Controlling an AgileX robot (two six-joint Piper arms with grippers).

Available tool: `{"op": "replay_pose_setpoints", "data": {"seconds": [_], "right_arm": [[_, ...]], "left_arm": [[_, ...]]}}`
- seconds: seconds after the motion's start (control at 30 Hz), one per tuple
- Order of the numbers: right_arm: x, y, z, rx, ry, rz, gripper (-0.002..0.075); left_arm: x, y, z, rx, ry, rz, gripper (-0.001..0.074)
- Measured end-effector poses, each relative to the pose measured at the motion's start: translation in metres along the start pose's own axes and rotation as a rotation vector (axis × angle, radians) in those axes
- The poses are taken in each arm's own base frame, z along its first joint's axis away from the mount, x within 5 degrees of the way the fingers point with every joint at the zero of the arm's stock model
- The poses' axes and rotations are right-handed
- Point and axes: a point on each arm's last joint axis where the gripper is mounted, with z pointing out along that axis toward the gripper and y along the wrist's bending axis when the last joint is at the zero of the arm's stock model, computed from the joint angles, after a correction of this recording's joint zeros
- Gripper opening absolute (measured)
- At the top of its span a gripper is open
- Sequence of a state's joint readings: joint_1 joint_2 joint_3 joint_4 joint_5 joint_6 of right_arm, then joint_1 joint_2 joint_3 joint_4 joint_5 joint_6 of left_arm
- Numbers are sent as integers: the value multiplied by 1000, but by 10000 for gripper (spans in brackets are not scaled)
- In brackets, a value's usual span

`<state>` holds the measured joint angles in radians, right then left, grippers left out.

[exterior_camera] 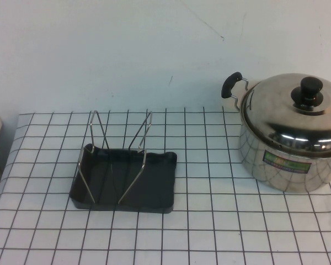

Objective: Put pot lid on rack
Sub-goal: Open the pot

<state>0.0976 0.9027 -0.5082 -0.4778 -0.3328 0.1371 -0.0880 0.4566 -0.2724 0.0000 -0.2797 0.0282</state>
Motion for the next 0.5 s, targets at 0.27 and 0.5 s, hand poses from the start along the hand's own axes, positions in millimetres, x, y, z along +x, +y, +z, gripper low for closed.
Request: {"op": "replay_pose_setpoints", "data": {"seconds": [0.27,0.5], "right_arm": [[31,14,72,-140,-5,33,17],[49,19,121,-176,-48,111,340]], "left_arm": [[6,0,0,0,8,-12,-2],[19,-1,-3,1,14,-61,-2]]}}
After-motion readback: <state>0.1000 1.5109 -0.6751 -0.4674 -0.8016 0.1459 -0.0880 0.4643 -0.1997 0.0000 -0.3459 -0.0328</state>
